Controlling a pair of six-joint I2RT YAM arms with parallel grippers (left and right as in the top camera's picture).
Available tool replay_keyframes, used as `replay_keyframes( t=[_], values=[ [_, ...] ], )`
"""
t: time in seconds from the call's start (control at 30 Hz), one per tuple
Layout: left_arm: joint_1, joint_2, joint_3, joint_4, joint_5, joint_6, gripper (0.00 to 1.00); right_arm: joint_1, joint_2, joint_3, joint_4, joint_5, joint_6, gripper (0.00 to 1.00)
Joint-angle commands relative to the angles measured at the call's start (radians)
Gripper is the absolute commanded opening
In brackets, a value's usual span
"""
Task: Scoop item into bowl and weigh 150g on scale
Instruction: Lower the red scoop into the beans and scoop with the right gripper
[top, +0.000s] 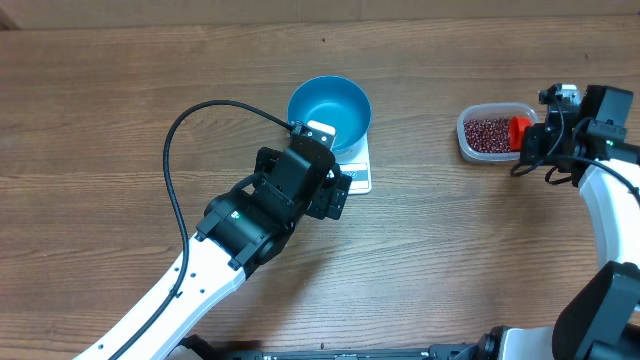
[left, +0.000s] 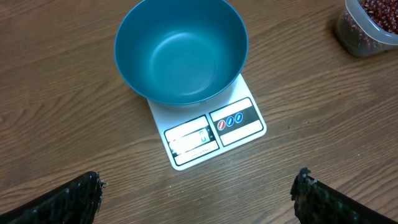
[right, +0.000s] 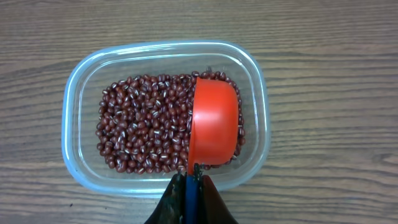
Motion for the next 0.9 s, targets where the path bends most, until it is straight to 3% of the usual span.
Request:
replay_keyframes(
  t=[0.0, 0.87],
  values=[
    [0.000, -0.015, -0.003, 0.003, -0.017, -0.006, 1.00, -0.002, 0.004, -0.023, 0.005, -0.026, -0.003, 0.04],
    [0.000, -0.015, -0.003, 0.003, -0.017, -0.007, 1.00, -0.002, 0.102, -0.023, -0.012, -0.184, 0.000, 0.04]
  ],
)
